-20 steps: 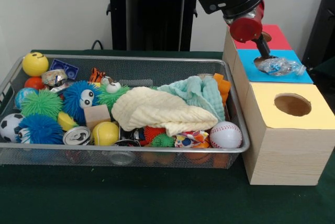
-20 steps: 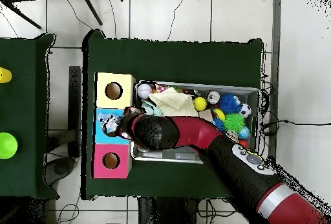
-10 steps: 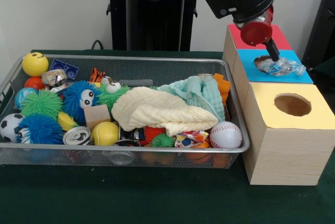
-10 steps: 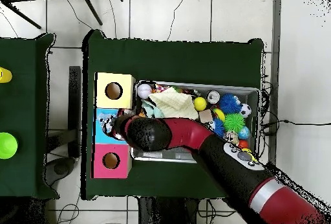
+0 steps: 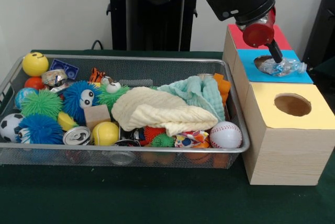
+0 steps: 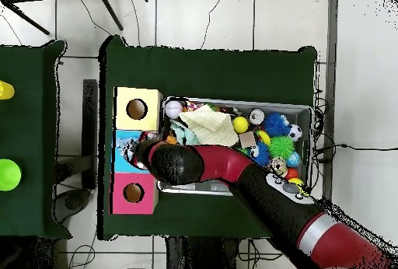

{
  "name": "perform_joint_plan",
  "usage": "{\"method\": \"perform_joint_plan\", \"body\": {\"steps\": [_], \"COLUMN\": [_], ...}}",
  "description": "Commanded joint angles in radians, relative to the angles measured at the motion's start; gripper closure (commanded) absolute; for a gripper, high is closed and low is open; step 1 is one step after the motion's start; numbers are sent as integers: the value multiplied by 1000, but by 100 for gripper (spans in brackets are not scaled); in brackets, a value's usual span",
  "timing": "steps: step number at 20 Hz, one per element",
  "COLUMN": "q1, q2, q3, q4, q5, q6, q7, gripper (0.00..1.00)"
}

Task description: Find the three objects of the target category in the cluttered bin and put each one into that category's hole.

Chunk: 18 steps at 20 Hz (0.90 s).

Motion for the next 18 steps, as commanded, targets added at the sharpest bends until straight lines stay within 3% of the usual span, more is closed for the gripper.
{"method": "perform_joint_plan", "body": {"steps": [1,18], "q1": [-20,-53], "q2": [44,135], "q3": [-9,-55], "q4": [2,-26], "q5": [-37,-87], "q6": [-65,-108], "q7": [202,163], "gripper": [100,100]}}
